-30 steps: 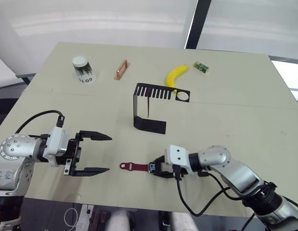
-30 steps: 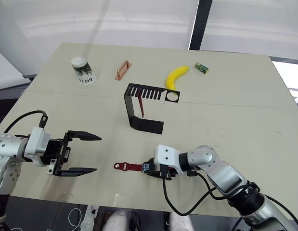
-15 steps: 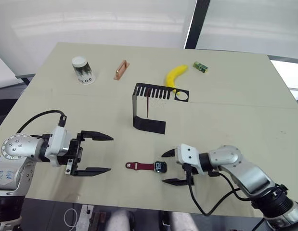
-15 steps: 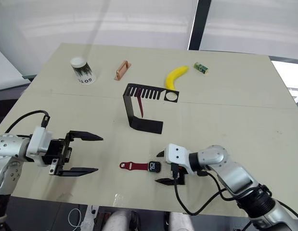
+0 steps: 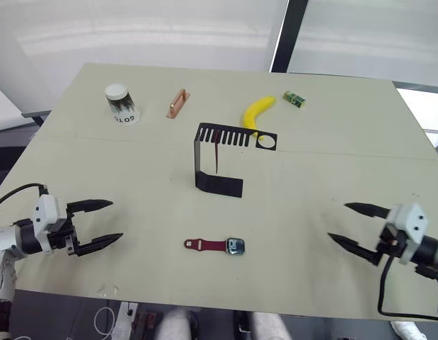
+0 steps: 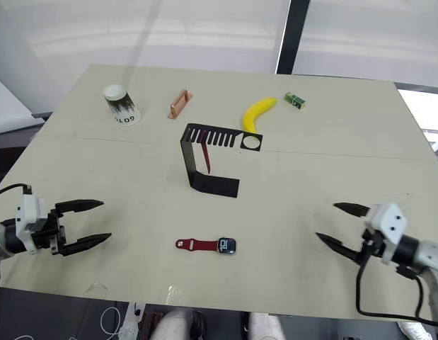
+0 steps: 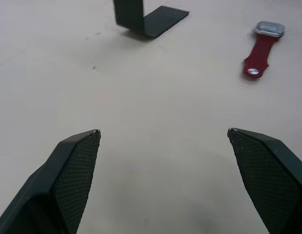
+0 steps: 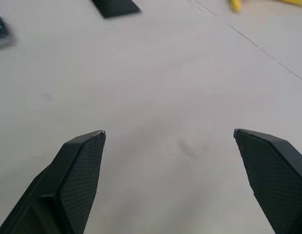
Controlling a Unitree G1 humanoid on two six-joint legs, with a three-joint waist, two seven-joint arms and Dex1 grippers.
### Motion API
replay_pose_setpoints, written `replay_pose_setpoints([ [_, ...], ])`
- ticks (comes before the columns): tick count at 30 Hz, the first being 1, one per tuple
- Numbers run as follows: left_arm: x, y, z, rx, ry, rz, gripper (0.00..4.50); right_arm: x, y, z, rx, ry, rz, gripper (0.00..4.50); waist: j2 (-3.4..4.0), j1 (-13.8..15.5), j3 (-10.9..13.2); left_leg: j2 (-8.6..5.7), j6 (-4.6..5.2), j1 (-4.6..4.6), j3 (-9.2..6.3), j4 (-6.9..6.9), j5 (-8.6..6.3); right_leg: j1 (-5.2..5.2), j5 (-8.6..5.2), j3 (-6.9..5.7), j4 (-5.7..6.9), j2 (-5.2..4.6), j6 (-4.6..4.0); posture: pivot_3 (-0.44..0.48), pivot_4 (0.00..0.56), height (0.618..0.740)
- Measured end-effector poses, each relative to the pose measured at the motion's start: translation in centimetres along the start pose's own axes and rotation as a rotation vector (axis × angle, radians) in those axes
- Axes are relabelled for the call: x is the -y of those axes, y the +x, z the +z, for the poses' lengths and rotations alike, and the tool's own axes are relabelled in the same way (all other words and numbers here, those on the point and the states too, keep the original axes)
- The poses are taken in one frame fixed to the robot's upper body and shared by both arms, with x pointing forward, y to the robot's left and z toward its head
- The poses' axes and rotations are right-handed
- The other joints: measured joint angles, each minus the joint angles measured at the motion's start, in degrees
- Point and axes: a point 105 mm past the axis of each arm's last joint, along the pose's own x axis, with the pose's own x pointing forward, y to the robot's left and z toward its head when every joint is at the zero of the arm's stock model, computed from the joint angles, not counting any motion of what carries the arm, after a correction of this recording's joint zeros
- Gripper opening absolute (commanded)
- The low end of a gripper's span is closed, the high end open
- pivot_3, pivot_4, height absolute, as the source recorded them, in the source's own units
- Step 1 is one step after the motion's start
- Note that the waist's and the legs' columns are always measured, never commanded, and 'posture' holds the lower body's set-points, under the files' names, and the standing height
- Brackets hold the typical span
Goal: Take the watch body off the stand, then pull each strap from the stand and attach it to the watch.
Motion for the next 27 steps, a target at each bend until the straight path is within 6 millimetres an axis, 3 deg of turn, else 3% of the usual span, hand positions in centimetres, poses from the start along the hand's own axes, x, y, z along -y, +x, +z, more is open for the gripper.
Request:
replay_pose_setpoints([
  [3, -1.4, -1.2, -1.2, 0.021, -0.046, 0.17, 4.5, 1.2, -1.0, -0.7, -0.009, 0.002, -0.097, 4.46, 0.0, -0.35, 0.0, 0.01, -0.04, 0.05, 0.04, 0.0, -0.01, 0.0, 0.0, 0.05, 0.06, 0.0, -0.01, 0.0, 0.15, 0.725],
  [7, -2.6, -2.1, -2.0, 0.026, -0.056, 0.287, 4.5, 2.0, -0.8, -0.7, 0.021, 0.03, -0.181, 4.46, 0.02, -0.16, 0.0, -0.01, -0.07, 0.08, 0.03, 0.0, -0.02, 0.0, 0.0, 0.05, 0.12, -0.06, -0.02, 0.0, 0.15, 0.725],
  [15, -3.0, 0.3, -0.2, 0.096, -0.005, 0.285, 4.5, 3.0, 1.4, 0.3, 0.063, 0.152, -0.279, 4.46, 0.03, 0.06, -0.01, 0.0, -0.09, 0.03, 0.0, -0.01, -0.03, -0.06, 0.0, -0.02, 0.18, -0.06, -0.02, 0.0, 0.15, 0.725],
  [18, -2.7, 1.3, 0.7, 0.12, 0.002, 0.275, 4.5, 2.3, 3.9, 0.8, 0.072, 0.227, -0.267, 4.46, 0.03, -0.37, -0.01, -0.01, -0.08, 0.02, 0.07, 0.08, -0.02, -0.05, 0.0, 0.06, 0.2, -0.08, -0.02, 0.0, 0.15, 0.725],
  [22, -0.7, 3.6, 3.1, 0.165, 0.042, 0.164, 4.5, 0.3, 7.9, 4.1, 0.155, 0.222, -0.139, 4.46, 0.07, -0.65, 0.01, -0.01, -0.12, 0.06, 0.07, 0.08, 0.0, -0.09, -0.01, 0.08, 0.39, -0.08, -0.03, 0.0, 0.15, 0.725],
  [24, 1.1, 5.3, 4.8, 0.208, 0.05, 0.088, 4.5, -0.7, 10.1, 6.3, 0.211, 0.201, -0.072, 4.46, 0.07, -0.52, 0.01, -0.01, -0.14, 0.06, 0.06, 0.08, 0.0, -0.11, -0.01, 0.08, 0.43, -0.07, -0.04, 0.0, 0.15, 0.725],
  [27, 4.0, 7.8, 6.8, 0.254, 0.034, 0.001, 4.5, -3.2, 13.6, 7.9, 0.251, 0.196, 0.035, 4.46, 0.06, -0.21, 0.0, -0.02, -0.14, 0.04, 0.06, 0.11, 0.02, -0.11, -0.01, 0.07, 0.44, -0.04, -0.04, 0.0, 0.15, 0.725],
])
